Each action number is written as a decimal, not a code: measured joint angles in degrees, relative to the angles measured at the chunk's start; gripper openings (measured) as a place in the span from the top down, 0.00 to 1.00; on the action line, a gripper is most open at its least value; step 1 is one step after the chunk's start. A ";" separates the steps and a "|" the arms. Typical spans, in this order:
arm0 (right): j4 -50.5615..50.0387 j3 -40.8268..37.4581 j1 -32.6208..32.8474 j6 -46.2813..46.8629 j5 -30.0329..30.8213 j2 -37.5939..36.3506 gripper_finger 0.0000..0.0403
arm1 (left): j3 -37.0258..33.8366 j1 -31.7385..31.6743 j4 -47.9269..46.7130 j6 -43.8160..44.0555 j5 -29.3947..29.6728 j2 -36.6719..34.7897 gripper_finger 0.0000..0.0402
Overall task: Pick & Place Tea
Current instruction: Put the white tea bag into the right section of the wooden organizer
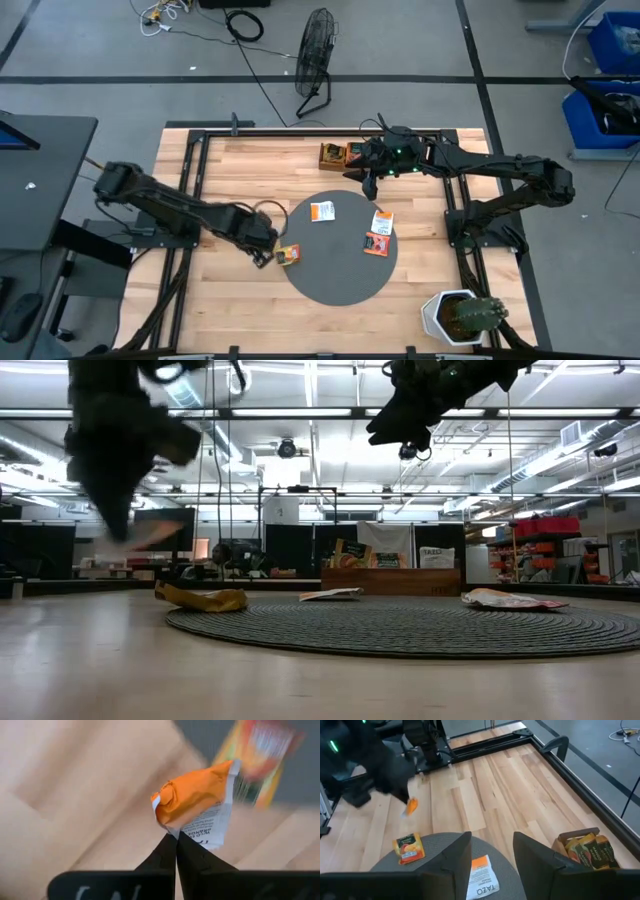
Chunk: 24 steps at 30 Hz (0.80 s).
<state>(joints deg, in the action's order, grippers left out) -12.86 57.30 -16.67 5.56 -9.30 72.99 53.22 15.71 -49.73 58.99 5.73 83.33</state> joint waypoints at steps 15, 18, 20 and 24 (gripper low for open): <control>19.94 -0.02 0.66 -1.67 -3.62 1.64 0.63 | 3.57 -3.90 19.59 16.38 51.77 -18.45 0.99; 27.58 0.00 0.96 -1.46 -3.56 4.05 0.63 | 3.55 -5.32 26.01 14.34 54.77 -18.43 0.99; 31.79 -0.04 1.19 -0.78 -3.56 5.84 0.62 | 3.57 -6.38 31.26 11.53 55.12 -17.97 0.99; 38.93 -0.04 1.85 4.18 -4.53 9.42 0.60 | 3.53 -7.81 41.46 4.27 54.14 -17.68 0.99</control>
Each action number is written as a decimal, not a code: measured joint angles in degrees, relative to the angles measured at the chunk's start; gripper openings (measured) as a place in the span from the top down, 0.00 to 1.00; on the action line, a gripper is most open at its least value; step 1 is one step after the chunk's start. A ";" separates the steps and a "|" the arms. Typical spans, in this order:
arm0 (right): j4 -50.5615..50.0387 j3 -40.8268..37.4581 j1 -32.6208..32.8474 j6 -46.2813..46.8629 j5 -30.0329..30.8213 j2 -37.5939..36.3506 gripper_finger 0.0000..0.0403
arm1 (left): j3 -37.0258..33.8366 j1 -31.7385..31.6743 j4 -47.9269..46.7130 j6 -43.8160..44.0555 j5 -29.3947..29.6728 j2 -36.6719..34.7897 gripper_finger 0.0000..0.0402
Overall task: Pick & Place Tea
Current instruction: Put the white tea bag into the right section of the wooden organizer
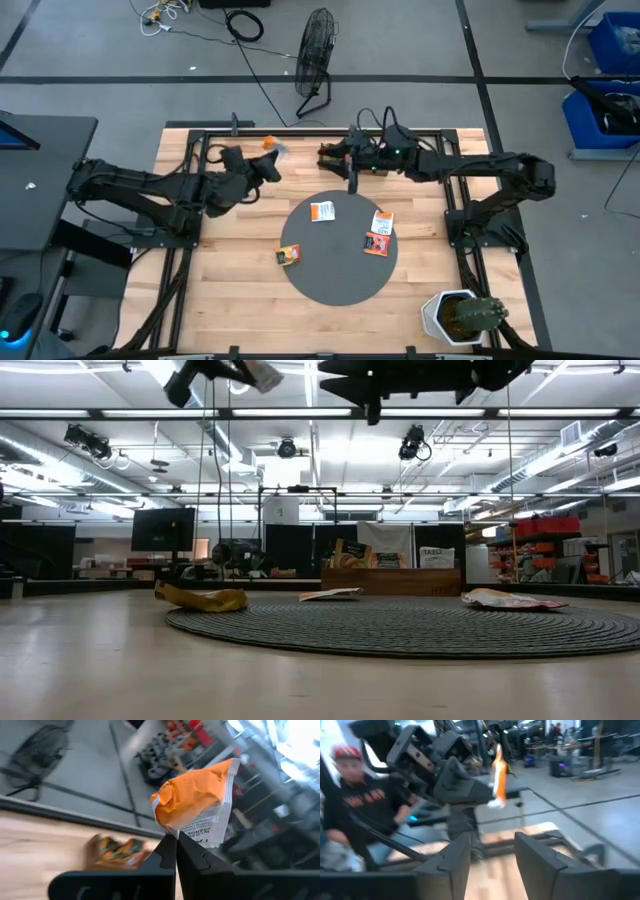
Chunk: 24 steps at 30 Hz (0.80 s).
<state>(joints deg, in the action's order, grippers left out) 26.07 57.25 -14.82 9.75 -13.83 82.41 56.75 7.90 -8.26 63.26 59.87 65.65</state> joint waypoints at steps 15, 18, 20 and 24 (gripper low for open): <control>15.34 5.22 1.43 9.68 2.41 9.57 0.34 | -0.02 -1.98 9.32 -3.95 -2.88 0.59 0.99; 15.15 9.35 1.45 9.72 2.45 12.37 0.34 | 0.01 -2.99 10.94 -4.52 -4.30 1.32 0.99; 13.50 11.88 1.43 9.72 2.45 13.77 0.35 | -0.06 -3.05 12.59 -5.86 -4.65 1.59 0.99; 9.65 14.74 1.41 11.78 2.44 14.88 0.37 | 0.00 -3.38 16.42 -10.05 -4.89 1.71 0.99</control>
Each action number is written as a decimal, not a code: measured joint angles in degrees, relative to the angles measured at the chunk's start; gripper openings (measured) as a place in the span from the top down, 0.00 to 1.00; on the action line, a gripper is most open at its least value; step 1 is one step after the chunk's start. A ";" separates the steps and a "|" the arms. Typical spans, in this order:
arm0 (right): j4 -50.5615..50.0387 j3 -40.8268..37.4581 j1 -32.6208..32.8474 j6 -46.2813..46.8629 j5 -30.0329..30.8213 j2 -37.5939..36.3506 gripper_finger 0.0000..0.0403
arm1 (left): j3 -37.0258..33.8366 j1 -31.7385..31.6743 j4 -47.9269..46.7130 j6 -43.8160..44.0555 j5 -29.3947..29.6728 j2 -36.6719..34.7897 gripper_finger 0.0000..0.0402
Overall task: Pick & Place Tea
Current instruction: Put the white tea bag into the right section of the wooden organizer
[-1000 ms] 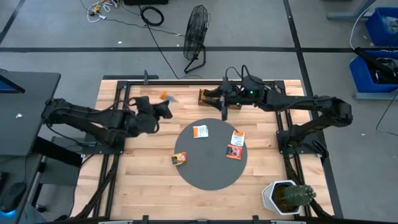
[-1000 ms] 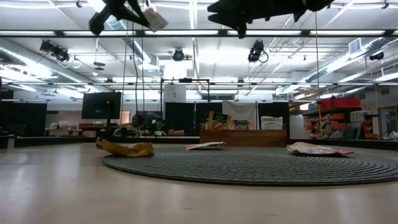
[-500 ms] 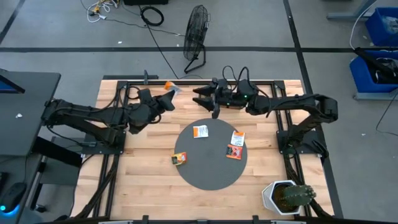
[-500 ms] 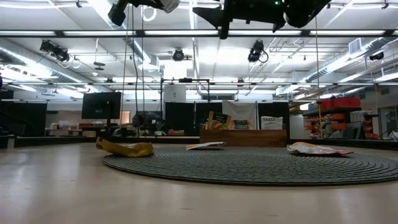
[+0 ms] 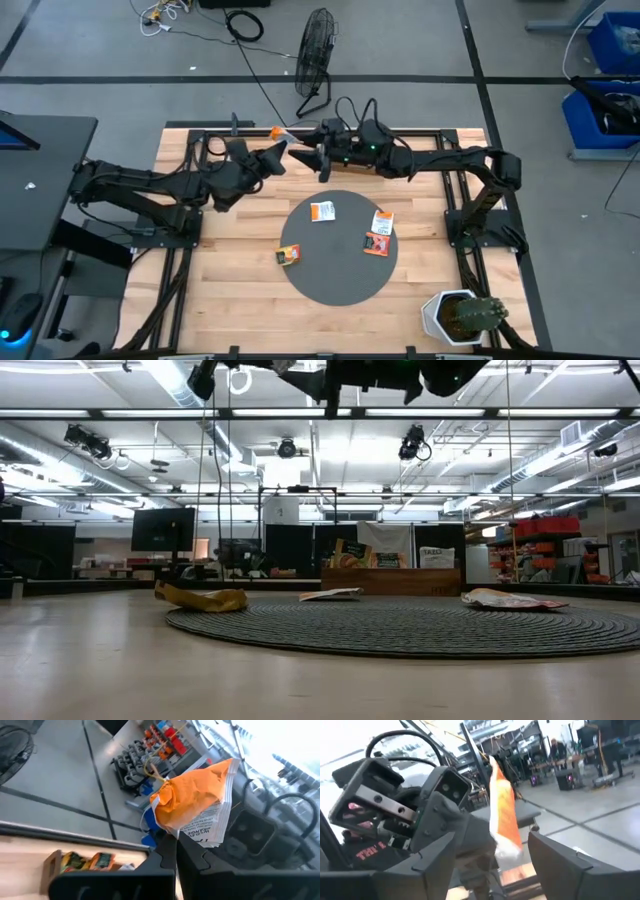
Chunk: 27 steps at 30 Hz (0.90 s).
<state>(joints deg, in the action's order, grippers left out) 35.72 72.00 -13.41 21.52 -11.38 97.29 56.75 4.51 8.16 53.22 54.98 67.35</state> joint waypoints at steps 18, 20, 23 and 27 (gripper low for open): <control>4.97 0.49 -0.17 6.71 2.19 -0.08 0.73 | 0.00 -0.62 5.71 -6.56 0.76 -0.04 0.99; 4.95 0.49 -0.15 6.66 2.17 -0.08 0.81 | 0.00 -0.96 5.71 -6.56 0.44 -0.04 0.99; 4.93 0.49 -0.17 6.59 1.83 -0.08 0.94 | 0.00 -1.38 5.73 -6.56 -0.59 -0.04 0.99; 4.89 0.49 -0.20 6.78 1.75 -0.10 0.98 | 0.00 -1.62 5.73 -6.56 -1.14 0.04 0.99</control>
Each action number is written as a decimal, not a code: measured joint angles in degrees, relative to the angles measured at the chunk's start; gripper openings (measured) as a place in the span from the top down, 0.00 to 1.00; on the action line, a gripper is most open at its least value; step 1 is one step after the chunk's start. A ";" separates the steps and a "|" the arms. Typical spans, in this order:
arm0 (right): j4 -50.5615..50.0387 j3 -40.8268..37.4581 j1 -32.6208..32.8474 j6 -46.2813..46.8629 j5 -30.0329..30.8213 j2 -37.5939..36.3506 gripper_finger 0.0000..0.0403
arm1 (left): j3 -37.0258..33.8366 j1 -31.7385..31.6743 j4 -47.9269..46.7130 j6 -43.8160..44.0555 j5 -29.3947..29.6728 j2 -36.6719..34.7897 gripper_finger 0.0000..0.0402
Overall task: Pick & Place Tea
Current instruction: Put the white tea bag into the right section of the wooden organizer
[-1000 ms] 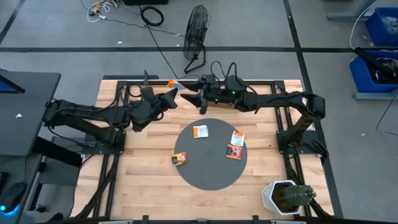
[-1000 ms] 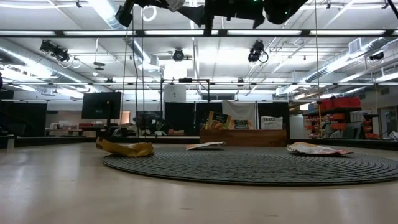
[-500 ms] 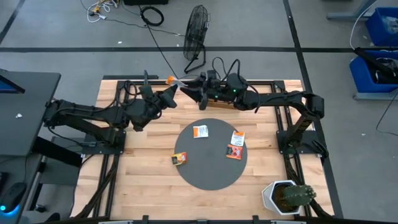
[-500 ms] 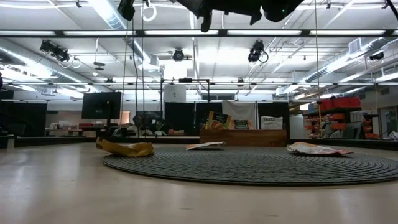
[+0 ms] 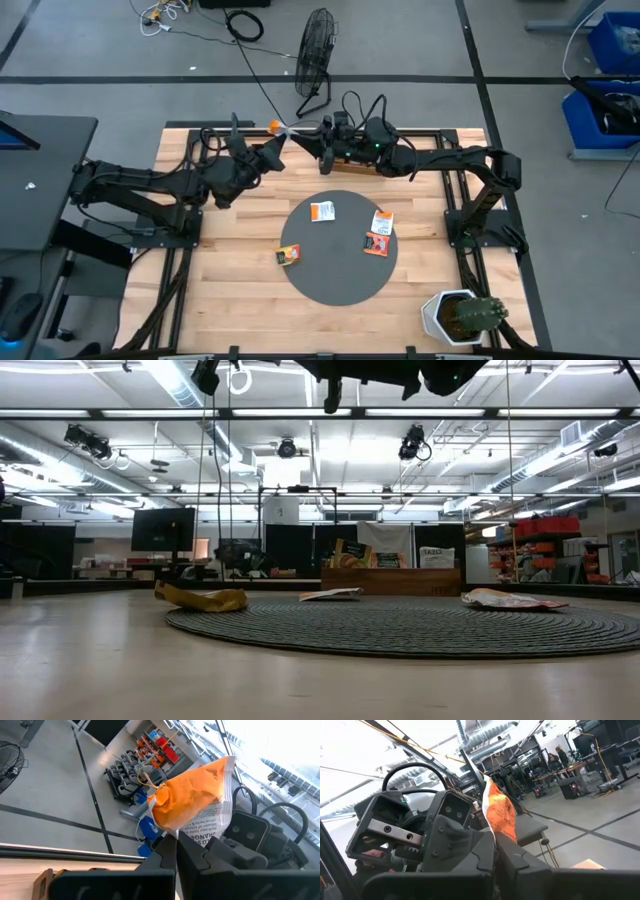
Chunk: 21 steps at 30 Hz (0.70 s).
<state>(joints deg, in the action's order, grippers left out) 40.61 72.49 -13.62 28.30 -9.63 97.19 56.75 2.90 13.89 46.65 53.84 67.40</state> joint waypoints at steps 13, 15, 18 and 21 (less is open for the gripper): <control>-17.26 0.07 -4.41 -3.20 -0.26 -7.98 1.00 | 0.02 4.26 -1.22 -12.30 -0.07 -1.22 0.86; -24.32 0.31 -5.24 -5.62 -0.25 -10.41 1.00 | 0.04 4.77 -1.90 -13.10 -0.11 -1.40 0.83; -41.76 5.13 -6.41 -9.47 -0.46 -12.71 1.00 | 0.01 5.38 -3.48 -13.90 -0.09 -1.96 0.80; -63.63 13.91 -7.50 -14.76 0.10 -12.94 1.00 | -0.03 5.38 -4.92 -13.95 -0.26 -2.54 0.78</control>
<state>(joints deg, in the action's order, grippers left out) -23.01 86.40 -21.11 13.54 -9.53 84.25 56.72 8.27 8.97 32.70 53.59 64.86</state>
